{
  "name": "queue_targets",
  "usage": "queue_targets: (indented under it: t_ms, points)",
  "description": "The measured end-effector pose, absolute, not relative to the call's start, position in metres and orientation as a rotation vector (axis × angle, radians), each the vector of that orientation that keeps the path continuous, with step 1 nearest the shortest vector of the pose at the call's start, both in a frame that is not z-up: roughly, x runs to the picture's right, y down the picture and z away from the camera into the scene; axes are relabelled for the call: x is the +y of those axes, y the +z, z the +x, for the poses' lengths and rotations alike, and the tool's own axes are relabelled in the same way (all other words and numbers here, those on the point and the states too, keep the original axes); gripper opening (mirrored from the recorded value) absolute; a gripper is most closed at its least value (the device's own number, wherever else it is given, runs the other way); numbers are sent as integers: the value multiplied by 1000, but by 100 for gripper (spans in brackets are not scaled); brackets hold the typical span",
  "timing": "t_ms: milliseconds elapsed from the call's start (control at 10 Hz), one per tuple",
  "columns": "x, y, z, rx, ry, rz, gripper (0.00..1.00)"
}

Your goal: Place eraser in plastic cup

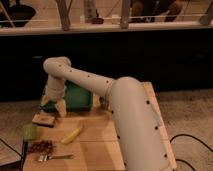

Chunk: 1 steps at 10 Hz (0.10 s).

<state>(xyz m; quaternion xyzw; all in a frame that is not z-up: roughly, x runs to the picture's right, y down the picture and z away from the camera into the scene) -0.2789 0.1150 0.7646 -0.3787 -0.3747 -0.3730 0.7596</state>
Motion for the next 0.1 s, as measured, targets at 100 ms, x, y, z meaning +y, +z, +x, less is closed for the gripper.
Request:
queue_targets:
  t_ms: [100]
  points:
    - [115, 765, -279, -816, -812, -825, 80]
